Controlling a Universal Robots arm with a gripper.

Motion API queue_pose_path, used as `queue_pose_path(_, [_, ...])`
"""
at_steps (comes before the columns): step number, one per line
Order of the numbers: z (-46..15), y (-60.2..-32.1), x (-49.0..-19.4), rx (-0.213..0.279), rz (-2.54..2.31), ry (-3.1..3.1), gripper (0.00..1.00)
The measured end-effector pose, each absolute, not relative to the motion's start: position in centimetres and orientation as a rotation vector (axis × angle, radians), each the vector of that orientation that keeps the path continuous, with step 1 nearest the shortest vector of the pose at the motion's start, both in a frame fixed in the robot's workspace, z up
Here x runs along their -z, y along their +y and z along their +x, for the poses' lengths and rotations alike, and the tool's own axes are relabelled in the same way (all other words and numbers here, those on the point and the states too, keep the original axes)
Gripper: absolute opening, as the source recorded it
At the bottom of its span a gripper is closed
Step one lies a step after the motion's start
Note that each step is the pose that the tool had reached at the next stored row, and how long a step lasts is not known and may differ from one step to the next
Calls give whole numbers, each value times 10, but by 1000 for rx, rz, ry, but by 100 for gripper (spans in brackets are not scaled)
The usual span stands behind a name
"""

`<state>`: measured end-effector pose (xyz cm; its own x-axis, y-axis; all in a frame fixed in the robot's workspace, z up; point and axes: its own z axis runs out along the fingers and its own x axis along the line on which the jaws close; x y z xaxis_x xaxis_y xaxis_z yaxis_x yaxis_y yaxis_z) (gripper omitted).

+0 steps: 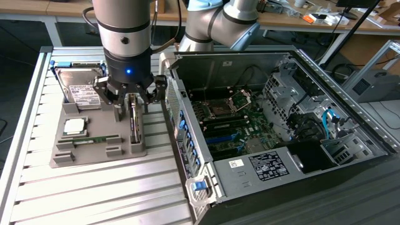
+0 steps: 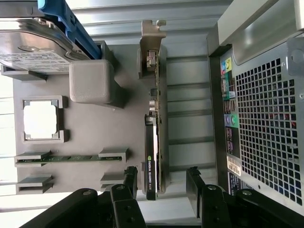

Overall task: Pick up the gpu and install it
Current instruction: 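Pick up the gpu and move the gpu toward the slot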

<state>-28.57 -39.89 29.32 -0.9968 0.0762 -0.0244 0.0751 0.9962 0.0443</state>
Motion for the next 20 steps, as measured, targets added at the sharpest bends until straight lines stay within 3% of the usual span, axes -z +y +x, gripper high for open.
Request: queue_pose_path(20, [-286,-399,-287,-68,118,3112,54])
